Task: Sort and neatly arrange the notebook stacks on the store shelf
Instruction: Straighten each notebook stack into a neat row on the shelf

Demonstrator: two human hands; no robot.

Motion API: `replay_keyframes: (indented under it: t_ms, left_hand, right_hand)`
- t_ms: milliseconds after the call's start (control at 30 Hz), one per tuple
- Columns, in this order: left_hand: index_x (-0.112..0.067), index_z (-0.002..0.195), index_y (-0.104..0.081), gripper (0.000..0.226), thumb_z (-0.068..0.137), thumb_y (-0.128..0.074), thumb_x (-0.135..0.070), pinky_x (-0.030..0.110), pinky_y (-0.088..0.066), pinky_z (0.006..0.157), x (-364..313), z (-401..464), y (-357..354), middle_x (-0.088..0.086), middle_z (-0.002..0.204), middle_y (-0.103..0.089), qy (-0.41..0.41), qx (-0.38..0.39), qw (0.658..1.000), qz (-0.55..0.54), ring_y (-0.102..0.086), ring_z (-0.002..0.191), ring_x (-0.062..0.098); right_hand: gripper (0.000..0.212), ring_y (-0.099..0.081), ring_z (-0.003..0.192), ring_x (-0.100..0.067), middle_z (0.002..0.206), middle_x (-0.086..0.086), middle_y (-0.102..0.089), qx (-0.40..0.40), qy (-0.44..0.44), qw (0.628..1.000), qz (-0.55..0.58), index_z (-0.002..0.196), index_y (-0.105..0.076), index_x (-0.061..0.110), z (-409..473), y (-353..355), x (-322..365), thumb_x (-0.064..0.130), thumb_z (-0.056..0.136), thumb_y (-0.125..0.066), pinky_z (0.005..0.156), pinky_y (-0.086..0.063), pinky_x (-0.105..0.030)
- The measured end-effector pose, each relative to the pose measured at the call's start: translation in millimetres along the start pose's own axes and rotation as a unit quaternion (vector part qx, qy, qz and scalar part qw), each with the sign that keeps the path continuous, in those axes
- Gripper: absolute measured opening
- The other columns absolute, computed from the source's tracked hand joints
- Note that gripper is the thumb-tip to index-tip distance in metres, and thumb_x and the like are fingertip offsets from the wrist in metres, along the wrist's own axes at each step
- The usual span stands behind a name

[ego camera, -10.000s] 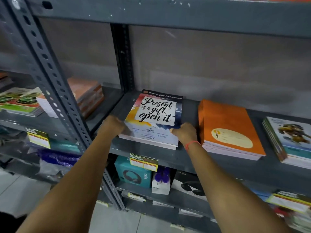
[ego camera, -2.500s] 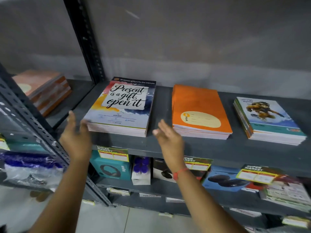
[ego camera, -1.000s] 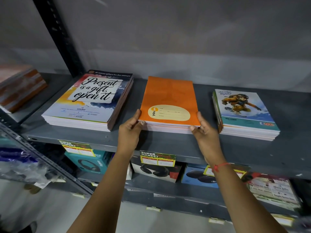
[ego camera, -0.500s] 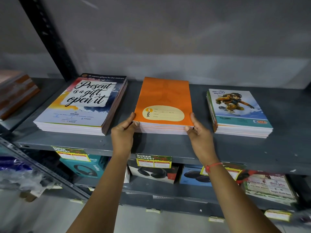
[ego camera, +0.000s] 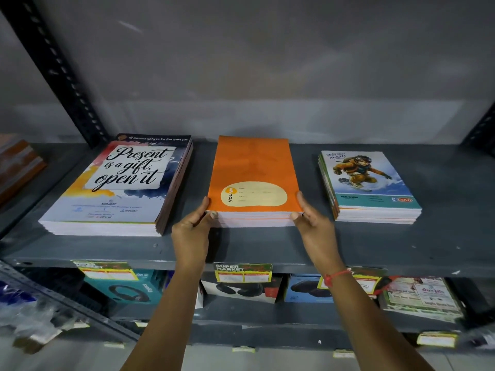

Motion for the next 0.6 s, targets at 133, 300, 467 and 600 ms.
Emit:
replay_keyframes:
  t_ms: [133, 300, 467, 600]
  left_hand:
    - [-0.006, 0.126, -0.053, 0.041, 0.085, -0.059, -0.004, 0.016, -0.043, 0.089, 5.9, -4.4, 3.4, -0.007, 0.113, -0.057, -0.005, -0.003, 1.000, -0.006, -0.053, 0.082, -0.007]
    - [-0.005, 0.126, -0.053, 0.041, 0.085, -0.058, -0.003, 0.001, -0.047, 0.074, 9.2, -3.3, 5.4, -0.004, 0.115, -0.059, -0.018, 0.016, 1.000, 0.006, -0.054, 0.085, -0.007]
    - [-0.006, 0.125, -0.054, 0.041, 0.084, -0.060, -0.005, 0.020, -0.046, 0.091, 7.7, -3.6, 6.9, 0.011, 0.127, -0.061, -0.023, 0.011, 1.000, 0.017, -0.057, 0.103, 0.014]
    - [-0.004, 0.125, -0.053, 0.041, 0.085, -0.058, -0.003, 0.019, -0.045, 0.092, 7.2, -4.2, 5.4, 0.010, 0.126, -0.061, -0.017, 0.019, 1.000, 0.008, -0.056, 0.102, 0.014]
  right_hand:
    - [0.049, -0.050, 0.109, -0.008, 0.132, -0.006, -0.058, 0.009, 0.000, 1.000, -0.001, 0.141, -0.036, 0.022, -4.6, -3.2, -4.3, 0.026, 0.094, -0.048, 0.101, -0.041, -0.031]
    - [0.049, -0.048, 0.113, -0.008, 0.121, 0.007, -0.056, 0.006, -0.014, 1.000, 0.000, 0.140, -0.037, 0.022, -5.2, -3.1, -1.9, 0.028, 0.093, -0.048, 0.100, -0.036, -0.023]
    - [0.046, -0.045, 0.117, -0.003, 0.122, 0.016, -0.047, -0.010, -0.017, 1.000, 0.013, 0.138, -0.040, 0.018, -7.0, -2.9, 1.8, 0.021, 0.093, -0.050, 0.098, -0.033, -0.013]
    - [0.045, -0.047, 0.114, -0.004, 0.129, 0.005, -0.055, -0.013, -0.014, 1.000, 0.008, 0.137, -0.042, 0.020, -5.8, -2.7, -0.2, 0.023, 0.093, -0.050, 0.097, -0.035, -0.015]
Point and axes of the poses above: each hand's wrist, its own z-axis towards the middle knuckle, its own y-axis out of the back of the hand, x = y × z, the point moved 2 cm from there along z, towards the middle knuckle
